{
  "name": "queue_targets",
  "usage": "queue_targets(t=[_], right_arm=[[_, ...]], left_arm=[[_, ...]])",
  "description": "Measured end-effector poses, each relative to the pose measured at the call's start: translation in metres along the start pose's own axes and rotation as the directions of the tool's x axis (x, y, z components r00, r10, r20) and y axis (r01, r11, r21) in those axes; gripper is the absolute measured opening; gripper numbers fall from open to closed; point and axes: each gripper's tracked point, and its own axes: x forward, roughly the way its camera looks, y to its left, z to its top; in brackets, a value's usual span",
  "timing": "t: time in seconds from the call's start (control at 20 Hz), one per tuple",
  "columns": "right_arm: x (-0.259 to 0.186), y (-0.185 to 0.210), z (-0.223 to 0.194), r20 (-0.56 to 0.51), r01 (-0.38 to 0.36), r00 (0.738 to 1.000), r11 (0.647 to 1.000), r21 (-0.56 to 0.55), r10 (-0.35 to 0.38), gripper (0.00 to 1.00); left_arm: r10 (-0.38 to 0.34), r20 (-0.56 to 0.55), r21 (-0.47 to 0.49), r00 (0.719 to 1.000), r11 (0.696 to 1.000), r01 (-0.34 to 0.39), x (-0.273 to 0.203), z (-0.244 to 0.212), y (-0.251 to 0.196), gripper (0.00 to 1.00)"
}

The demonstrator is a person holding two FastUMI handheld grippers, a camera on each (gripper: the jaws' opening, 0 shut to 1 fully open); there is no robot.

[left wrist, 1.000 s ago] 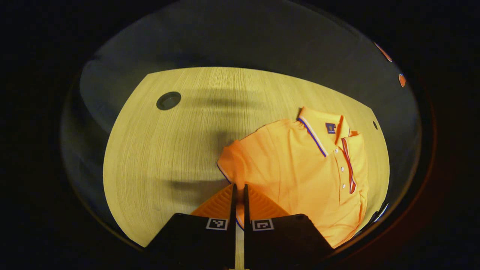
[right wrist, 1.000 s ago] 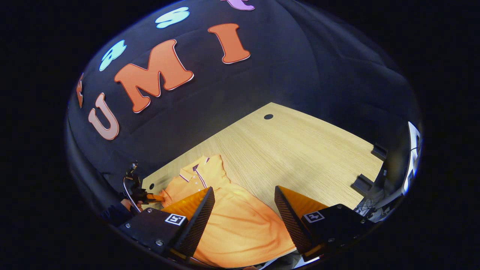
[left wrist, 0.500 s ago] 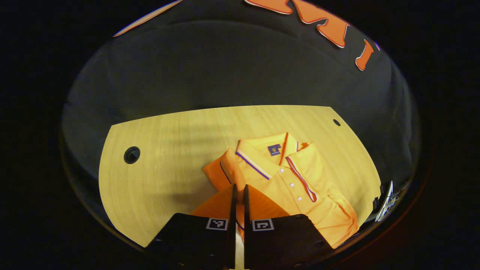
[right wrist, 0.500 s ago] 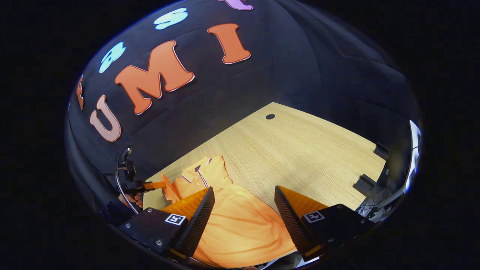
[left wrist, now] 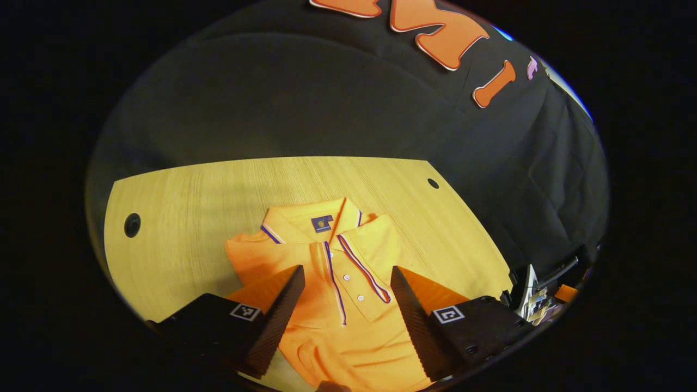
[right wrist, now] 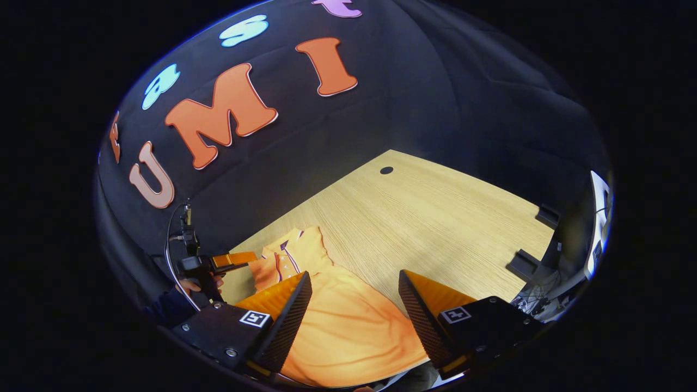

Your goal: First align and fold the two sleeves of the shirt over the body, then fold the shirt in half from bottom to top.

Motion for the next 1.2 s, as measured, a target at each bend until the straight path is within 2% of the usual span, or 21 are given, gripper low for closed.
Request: queue_targets(t=[0.15, 0.25, 0.35, 0.5, 0.55, 0.75, 0.9, 1.0, 1.1, 1.2], right_arm=[[-0.001, 0.004, 0.009, 0.032, -0.037, 0.999, 0.997, -0.067, 0.04, 0.98], [-0.002, 0.01, 0.023, 0.079, -0.056, 0.995, 0.99, -0.127, 0.066, 0.98], [-0.003, 0.023, 0.039, 0.134, -0.089, 0.985, 0.981, -0.17, 0.112, 0.98], [-0.007, 0.039, 0.056, 0.172, -0.147, 0.965, 0.95, -0.275, 0.199, 0.98], [-0.012, 0.04, 0.058, 0.173, -0.164, 0.959, 0.937, -0.307, 0.224, 0.98], [-0.027, 0.05, 0.073, 0.203, -0.229, 0.924, 0.894, -0.385, 0.324, 0.98], [-0.033, 0.055, 0.078, 0.221, -0.276, 0.894, 0.866, -0.417, 0.391, 0.98], [-0.037, 0.056, 0.079, 0.237, -0.292, 0.876, 0.851, -0.436, 0.421, 0.98], [-0.041, 0.053, 0.078, 0.244, -0.303, 0.863, 0.839, -0.451, 0.442, 0.97], [-0.043, 0.049, 0.071, 0.23, -0.321, 0.857, 0.827, -0.462, 0.461, 0.98]], left_arm=[[0.068, 0.095, 0.008, 0.993, 0.998, -0.07, -0.043, 0.011, 0.007, 0.99], [0.111, 0.176, 0.006, 0.978, 0.994, -0.113, -0.075, 0.019, 0.008, 0.99], [0.148, 0.253, 0.001, 0.956, 0.988, -0.154, -0.108, 0.022, 0.003, 0.99], [0.228, 0.353, 0.013, 0.907, 0.968, -0.249, -0.159, 0.023, -0.011, 0.98], [0.25, 0.387, 0.015, 0.888, 0.961, -0.277, -0.177, 0.025, -0.019, 0.99], [0.321, 0.541, -0.042, 0.777, 0.934, -0.356, -0.243, 0.03, -0.053, 0.98], [0.359, 0.645, -0.081, 0.674, 0.91, -0.407, -0.291, 0.02, -0.078, 0.98], [0.389, 0.696, -0.087, 0.604, 0.88, -0.467, -0.317, 0.012, -0.092, 0.98], [0.397, 0.726, -0.1, 0.562, 0.869, -0.485, -0.333, 0.0, -0.113, 0.97], [0.402, 0.74, -0.121, 0.539, 0.868, -0.481, -0.347, -0.021, -0.129, 0.98]])
